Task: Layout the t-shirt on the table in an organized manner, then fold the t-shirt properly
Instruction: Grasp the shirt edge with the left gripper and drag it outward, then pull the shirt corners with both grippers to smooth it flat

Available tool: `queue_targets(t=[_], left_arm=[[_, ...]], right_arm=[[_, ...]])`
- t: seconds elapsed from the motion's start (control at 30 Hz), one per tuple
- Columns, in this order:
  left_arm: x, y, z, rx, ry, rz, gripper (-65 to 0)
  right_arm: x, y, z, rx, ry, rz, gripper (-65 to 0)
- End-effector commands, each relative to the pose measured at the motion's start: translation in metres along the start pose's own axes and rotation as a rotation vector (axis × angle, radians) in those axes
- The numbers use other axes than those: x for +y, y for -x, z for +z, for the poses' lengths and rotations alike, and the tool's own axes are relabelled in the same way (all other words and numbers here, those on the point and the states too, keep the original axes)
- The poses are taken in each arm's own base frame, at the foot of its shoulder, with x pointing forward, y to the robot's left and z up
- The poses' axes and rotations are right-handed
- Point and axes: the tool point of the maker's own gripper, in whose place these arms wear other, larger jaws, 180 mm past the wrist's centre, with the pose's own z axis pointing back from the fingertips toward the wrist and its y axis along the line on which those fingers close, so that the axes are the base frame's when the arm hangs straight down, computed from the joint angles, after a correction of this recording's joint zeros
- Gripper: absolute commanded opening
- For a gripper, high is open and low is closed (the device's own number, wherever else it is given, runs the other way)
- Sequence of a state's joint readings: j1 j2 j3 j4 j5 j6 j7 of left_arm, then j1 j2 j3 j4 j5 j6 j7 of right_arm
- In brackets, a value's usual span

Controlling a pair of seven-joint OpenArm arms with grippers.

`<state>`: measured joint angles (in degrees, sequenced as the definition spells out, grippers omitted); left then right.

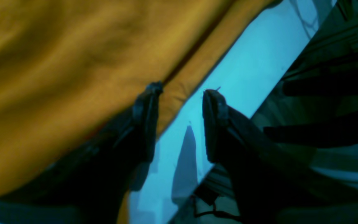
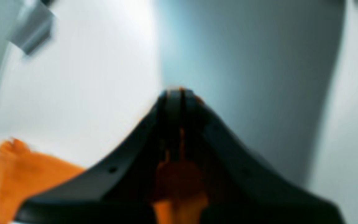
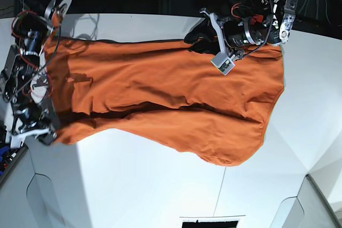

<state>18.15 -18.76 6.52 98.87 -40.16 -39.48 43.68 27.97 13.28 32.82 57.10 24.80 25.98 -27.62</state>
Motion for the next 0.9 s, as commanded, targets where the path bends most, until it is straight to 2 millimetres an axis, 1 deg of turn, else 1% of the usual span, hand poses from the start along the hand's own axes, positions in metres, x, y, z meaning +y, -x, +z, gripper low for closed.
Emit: queue_targets(t=[0.0, 0.1, 0.13, 0.2, 0.27, 0.33, 0.37, 0.4, 0.43, 0.57, 0.67, 0.77, 0.87], left_arm=[[-0.005, 0.0, 0.003, -0.015, 0.017, 0.003, -38.9], [-0.012, 0.02, 0.005, 0.021, 0.025, 0.034, -38.9], [-0.014, 0.025, 0.007, 0.03, 0.026, 0.04, -38.9], [-0.014, 0.032, 0.009, 0.048, 0.026, 0.046, -38.9], [-0.013, 0.038, 0.012, 0.064, 0.022, 0.046, -38.9], [-0.01, 0.04, 0.016, 0.076, 0.015, 0.038, -38.9], [-0.008, 0.041, 0.018, 0.083, 0.011, 0.032, -38.9], [-0.005, 0.042, 0.02, 0.088, 0.005, 0.027, -38.9], [-0.001, 0.042, 0.023, 0.093, -0.002, 0.021, -38.9], [0.003, 0.041, 0.03, 0.096, -0.005, 0.014, -38.9], [0.003, 0.035, 0.032, 0.086, -0.005, -0.003, -38.9], [0.003, 0.019, 0.038, 0.047, -0.017, -0.036, -38.9], [0.01, -0.007, 0.051, -0.017, -0.062, -0.081, -38.9]], right_arm=[[0.014, -0.045, -0.001, -0.102, -0.04, 0.028, -65.0], [0.036, -0.081, -0.01, -0.144, -0.057, 0.1, -65.0], [0.044, -0.09, -0.013, -0.149, -0.063, 0.128, -65.0], [0.061, -0.103, -0.018, -0.153, -0.079, 0.182, -65.0], [0.073, -0.109, -0.022, -0.145, -0.087, 0.235, -64.9], [0.077, -0.107, -0.024, -0.13, -0.093, 0.266, -46.3], [0.077, -0.104, -0.025, -0.119, -0.093, 0.276, -37.9], [0.077, -0.101, -0.025, -0.108, -0.093, 0.282, -31.4], [0.075, -0.095, -0.025, -0.094, -0.09, 0.279, -27.8], [0.062, -0.074, -0.024, -0.037, -0.064, 0.266, -27.0], [0.053, -0.044, -0.022, 0.041, -0.07, 0.225, -27.0], [0.048, -0.013, -0.016, 0.097, -0.104, 0.174, -27.1], [0.046, 0.02, -0.006, 0.143, -0.161, 0.142, -27.1]])
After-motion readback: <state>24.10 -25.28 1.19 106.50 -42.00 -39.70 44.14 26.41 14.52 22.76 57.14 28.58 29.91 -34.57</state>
